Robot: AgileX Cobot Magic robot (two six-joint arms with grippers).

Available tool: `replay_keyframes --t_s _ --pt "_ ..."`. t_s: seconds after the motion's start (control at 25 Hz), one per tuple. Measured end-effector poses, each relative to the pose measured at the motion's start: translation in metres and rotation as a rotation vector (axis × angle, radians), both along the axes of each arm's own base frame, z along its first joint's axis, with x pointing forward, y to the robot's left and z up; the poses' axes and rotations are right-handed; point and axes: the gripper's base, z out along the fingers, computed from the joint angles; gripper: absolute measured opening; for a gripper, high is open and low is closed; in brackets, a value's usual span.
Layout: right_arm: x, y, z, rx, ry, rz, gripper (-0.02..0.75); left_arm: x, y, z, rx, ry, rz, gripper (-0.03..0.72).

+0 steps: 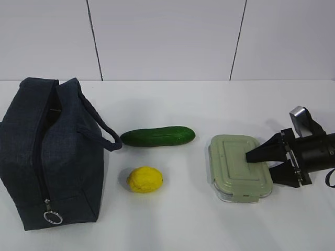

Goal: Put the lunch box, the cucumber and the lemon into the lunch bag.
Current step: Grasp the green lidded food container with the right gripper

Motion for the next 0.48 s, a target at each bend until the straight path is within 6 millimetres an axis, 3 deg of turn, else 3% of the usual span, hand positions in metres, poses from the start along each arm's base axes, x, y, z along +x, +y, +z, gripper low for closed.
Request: replay_keyframes --t_s 0.48 --pt "-0.0001 -0.0001 0.0023 0.001 0.023 -0.012 0.589 0.0000 0.0000 0.0000 0.000 0.000 0.000 0.242"
